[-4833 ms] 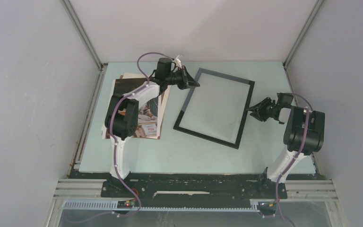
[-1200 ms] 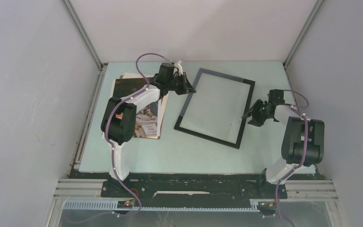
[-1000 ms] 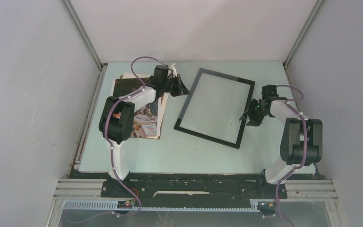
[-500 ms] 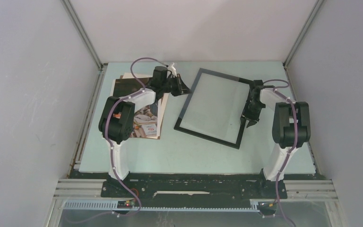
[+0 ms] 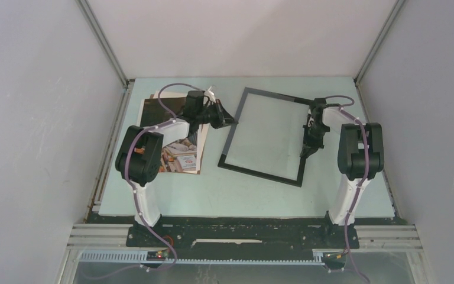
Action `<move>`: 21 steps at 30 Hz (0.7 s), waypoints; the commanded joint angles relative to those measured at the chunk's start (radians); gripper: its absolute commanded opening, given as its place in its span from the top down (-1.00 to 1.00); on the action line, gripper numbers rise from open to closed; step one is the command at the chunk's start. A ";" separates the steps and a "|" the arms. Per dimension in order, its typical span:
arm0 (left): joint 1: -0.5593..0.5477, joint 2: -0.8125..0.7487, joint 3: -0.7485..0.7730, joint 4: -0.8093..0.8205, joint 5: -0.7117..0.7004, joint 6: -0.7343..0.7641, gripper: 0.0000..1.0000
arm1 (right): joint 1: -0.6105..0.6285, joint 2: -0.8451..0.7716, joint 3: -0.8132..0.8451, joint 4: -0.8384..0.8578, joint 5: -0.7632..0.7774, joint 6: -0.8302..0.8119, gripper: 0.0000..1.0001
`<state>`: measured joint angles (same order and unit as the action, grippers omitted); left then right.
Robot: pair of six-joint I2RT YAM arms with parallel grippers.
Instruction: Put the photo into the frame
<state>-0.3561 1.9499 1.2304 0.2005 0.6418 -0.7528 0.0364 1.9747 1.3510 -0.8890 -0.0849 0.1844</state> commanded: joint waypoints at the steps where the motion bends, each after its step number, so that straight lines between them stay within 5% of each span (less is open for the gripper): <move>1: 0.009 -0.114 -0.036 0.090 0.039 -0.055 1.00 | 0.025 0.005 -0.054 0.029 0.035 -0.143 1.00; 6: 0.009 -0.127 -0.090 0.165 0.054 -0.114 1.00 | 0.028 0.004 -0.060 0.035 0.026 -0.100 0.89; 10: 0.009 -0.106 -0.101 0.294 0.115 -0.211 1.00 | 0.002 -0.078 -0.088 0.061 0.046 0.017 0.35; 14: 0.007 -0.087 -0.108 0.459 0.157 -0.355 1.00 | -0.116 -0.255 -0.231 0.244 -0.138 0.115 -0.08; 17: 0.004 -0.091 -0.119 0.585 0.157 -0.485 1.00 | -0.233 -0.295 -0.323 0.398 -0.336 0.187 -0.12; 21: -0.024 -0.102 -0.104 0.672 0.146 -0.594 1.00 | -0.286 -0.283 -0.366 0.494 -0.403 0.249 -0.11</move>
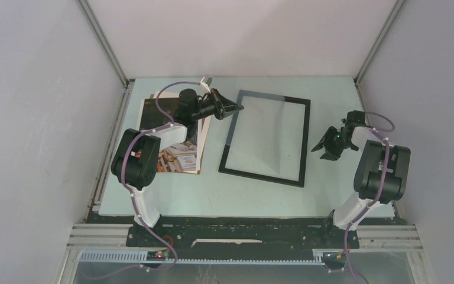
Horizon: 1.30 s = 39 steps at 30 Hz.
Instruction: Put the photo into the frame
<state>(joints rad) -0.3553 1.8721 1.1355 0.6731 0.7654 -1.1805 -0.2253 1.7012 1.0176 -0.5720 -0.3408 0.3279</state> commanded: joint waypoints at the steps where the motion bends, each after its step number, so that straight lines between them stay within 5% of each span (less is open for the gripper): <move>1: -0.035 -0.026 0.002 0.204 0.020 -0.183 1.00 | -0.030 -0.008 -0.043 0.195 -0.156 0.118 -0.11; 29: -0.188 0.170 0.397 0.195 0.053 -0.275 1.00 | -0.175 0.010 -0.178 0.407 -0.291 0.190 -0.04; 39: -0.115 0.304 0.274 0.348 0.011 -0.352 1.00 | -0.197 0.000 -0.199 0.423 -0.267 0.205 -0.03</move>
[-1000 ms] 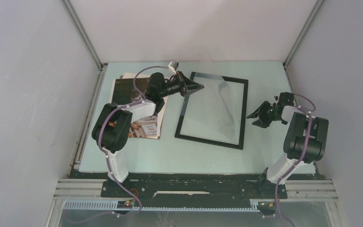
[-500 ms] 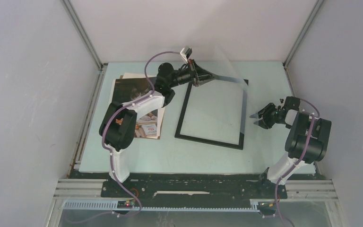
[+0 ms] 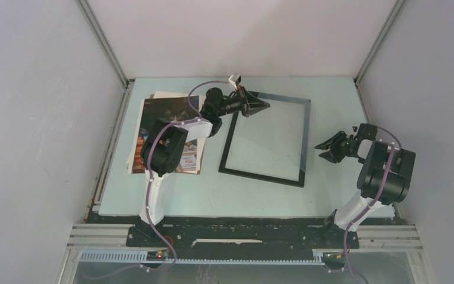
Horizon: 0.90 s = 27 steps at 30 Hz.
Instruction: Put the photo into the frame
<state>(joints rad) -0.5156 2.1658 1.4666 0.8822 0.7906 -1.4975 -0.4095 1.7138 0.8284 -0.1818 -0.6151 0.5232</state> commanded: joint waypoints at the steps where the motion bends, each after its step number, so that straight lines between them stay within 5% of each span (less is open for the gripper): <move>1: 0.051 0.022 -0.073 0.155 -0.009 -0.038 1.00 | -0.012 -0.008 -0.011 0.037 0.000 0.012 -0.03; 27: 0.098 0.049 -0.298 0.293 -0.100 0.019 1.00 | 0.019 0.000 -0.015 0.050 -0.001 -0.002 -0.01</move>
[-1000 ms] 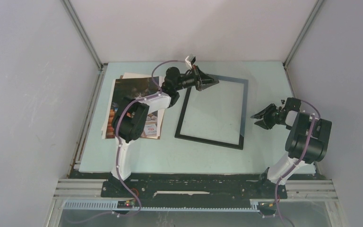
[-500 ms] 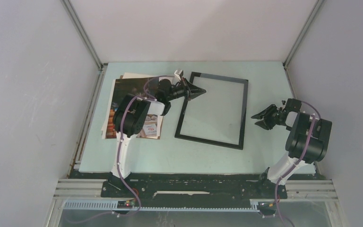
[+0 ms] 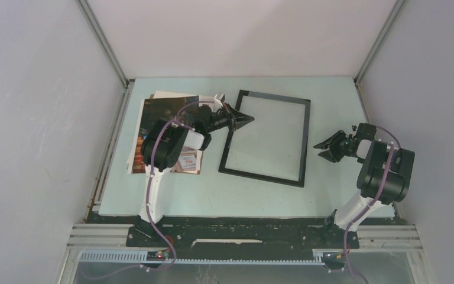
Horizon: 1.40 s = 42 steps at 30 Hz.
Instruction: Put the photo into the frame
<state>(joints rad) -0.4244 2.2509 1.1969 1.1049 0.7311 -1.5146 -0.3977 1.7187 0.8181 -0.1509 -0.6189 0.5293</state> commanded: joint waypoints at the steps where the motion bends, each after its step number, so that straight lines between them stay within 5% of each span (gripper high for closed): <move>1: 0.007 -0.037 -0.033 0.070 -0.046 0.039 1.00 | 0.008 -0.004 -0.005 0.021 0.005 -0.007 -0.01; 25: 0.024 -0.013 -0.087 0.157 -0.049 -0.015 1.00 | 0.012 -0.002 -0.005 0.030 -0.001 -0.004 -0.01; 31: 0.014 0.056 -0.078 0.294 -0.039 -0.140 1.00 | 0.015 -0.002 -0.005 0.034 -0.006 -0.002 -0.01; 42: 0.000 0.069 -0.069 0.300 -0.048 -0.231 1.00 | 0.020 0.001 -0.005 0.035 -0.005 -0.003 -0.01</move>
<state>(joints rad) -0.4168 2.3260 1.1248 1.3266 0.6838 -1.6756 -0.3870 1.7187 0.8177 -0.1368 -0.6189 0.5293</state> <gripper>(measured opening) 0.002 0.508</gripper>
